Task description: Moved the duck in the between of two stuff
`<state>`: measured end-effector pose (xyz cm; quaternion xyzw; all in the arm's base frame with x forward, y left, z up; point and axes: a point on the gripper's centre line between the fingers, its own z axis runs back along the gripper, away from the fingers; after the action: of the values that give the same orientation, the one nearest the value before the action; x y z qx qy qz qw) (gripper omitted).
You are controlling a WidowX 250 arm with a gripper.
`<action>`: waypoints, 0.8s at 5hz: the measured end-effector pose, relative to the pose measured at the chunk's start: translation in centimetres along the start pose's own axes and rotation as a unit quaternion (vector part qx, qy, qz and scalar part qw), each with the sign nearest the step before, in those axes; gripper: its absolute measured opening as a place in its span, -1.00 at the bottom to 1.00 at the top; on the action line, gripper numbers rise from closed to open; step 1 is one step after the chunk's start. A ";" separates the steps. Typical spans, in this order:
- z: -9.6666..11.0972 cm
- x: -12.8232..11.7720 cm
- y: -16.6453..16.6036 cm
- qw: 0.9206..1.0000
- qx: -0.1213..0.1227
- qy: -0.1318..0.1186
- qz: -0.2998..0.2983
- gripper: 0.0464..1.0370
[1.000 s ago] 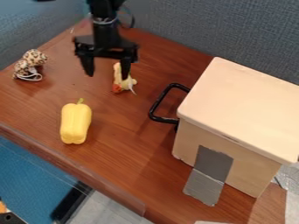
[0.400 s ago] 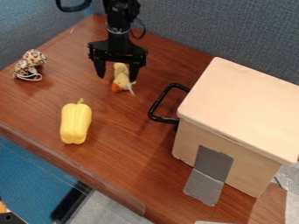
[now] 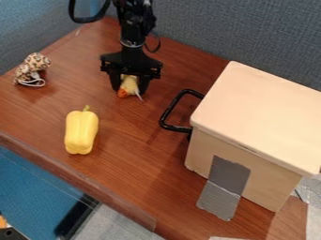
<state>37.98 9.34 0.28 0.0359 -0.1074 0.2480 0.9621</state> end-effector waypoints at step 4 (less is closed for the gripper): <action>6.6 -4.3 7.8 1.000 -0.017 -0.009 0.021 -0.27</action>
<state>29.31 13.37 5.90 0.0192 -0.1209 0.2654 0.9563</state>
